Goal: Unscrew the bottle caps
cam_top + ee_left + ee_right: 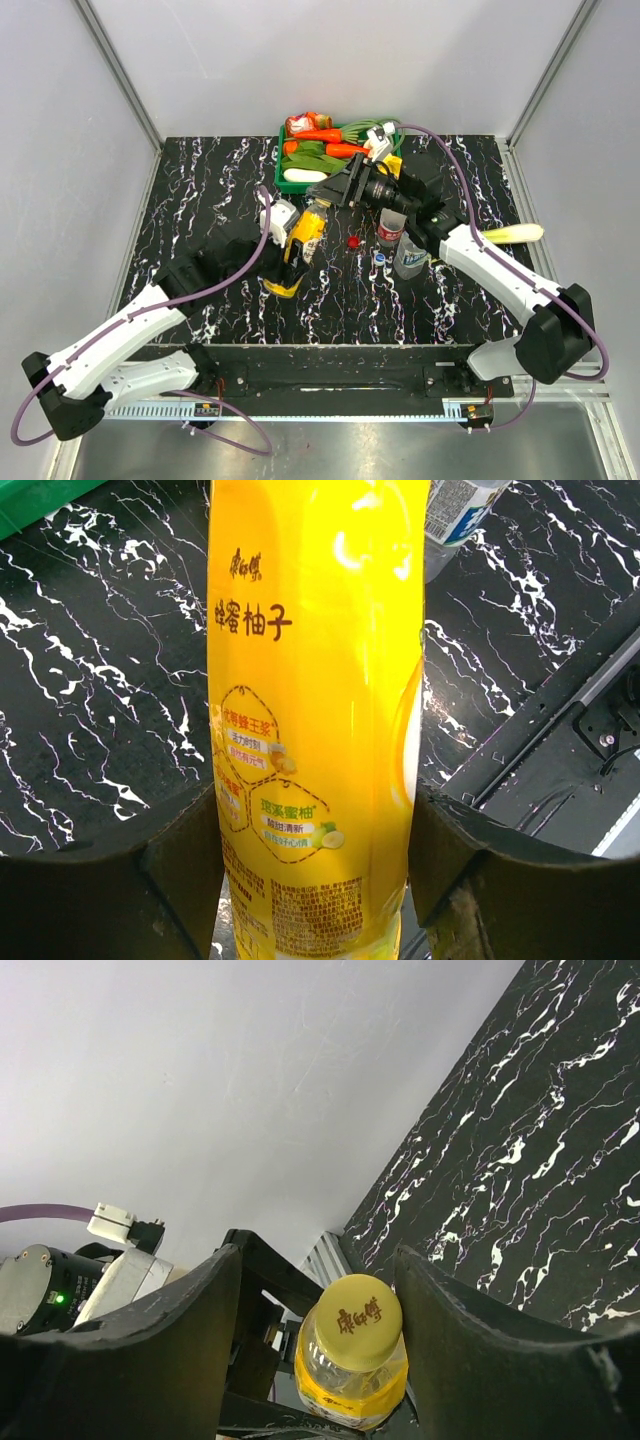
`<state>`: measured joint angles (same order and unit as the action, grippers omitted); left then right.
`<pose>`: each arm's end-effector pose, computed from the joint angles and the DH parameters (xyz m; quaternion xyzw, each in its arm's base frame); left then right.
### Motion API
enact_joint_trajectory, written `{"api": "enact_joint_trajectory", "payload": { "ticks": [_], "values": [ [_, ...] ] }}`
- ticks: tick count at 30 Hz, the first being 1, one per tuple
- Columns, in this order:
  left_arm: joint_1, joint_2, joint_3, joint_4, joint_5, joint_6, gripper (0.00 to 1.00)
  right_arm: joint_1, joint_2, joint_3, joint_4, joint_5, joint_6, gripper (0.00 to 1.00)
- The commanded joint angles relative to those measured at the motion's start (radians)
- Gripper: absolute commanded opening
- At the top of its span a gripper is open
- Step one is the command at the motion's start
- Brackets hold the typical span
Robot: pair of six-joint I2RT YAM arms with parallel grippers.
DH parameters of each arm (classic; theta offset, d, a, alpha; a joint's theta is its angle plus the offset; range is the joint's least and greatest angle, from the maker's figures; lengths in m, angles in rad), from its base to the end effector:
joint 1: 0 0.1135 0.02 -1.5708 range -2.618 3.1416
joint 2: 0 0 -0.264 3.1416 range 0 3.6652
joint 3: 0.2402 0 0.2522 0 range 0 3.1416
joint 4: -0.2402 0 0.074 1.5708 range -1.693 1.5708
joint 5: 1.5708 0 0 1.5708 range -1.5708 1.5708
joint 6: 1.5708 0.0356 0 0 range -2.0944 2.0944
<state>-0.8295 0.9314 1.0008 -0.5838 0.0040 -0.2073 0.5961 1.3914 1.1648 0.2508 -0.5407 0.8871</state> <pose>0.1337 -0.1462 0.3483 0.2654 0.8219 -0.2512 0.4369 0.2624 0.2002 0.3792 -0.0915 0.6937 0.6034 0.3825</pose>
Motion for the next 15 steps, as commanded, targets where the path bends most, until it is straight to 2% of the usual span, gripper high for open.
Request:
{"api": "enact_joint_trajectory", "payload": {
  "ticks": [1,4,6,7,10,13,15],
  "values": [
    [-0.008,0.014,0.053,0.01,-0.056,0.008,0.44,-0.005,0.008,0.039,0.061,-0.048,0.009,0.64],
    [-0.013,0.014,0.055,0.009,-0.061,0.008,0.44,-0.004,0.014,0.041,0.059,-0.05,0.009,0.59],
    [-0.013,0.014,0.055,0.009,-0.067,0.008,0.44,-0.005,0.02,0.044,0.048,-0.05,0.009,0.52],
    [-0.016,0.012,0.056,0.007,-0.068,0.008,0.44,-0.005,0.024,0.044,0.048,-0.05,0.006,0.47],
    [-0.016,0.012,0.055,0.003,-0.081,0.011,0.44,-0.004,0.027,0.044,0.048,-0.054,0.001,0.22],
    [-0.016,0.014,0.053,-0.005,-0.094,0.011,0.44,-0.005,0.026,0.041,0.047,-0.061,-0.013,0.02],
    [-0.016,0.015,0.052,-0.013,-0.102,0.011,0.44,-0.005,0.023,0.039,0.038,-0.058,-0.025,0.0]
  ]
}}
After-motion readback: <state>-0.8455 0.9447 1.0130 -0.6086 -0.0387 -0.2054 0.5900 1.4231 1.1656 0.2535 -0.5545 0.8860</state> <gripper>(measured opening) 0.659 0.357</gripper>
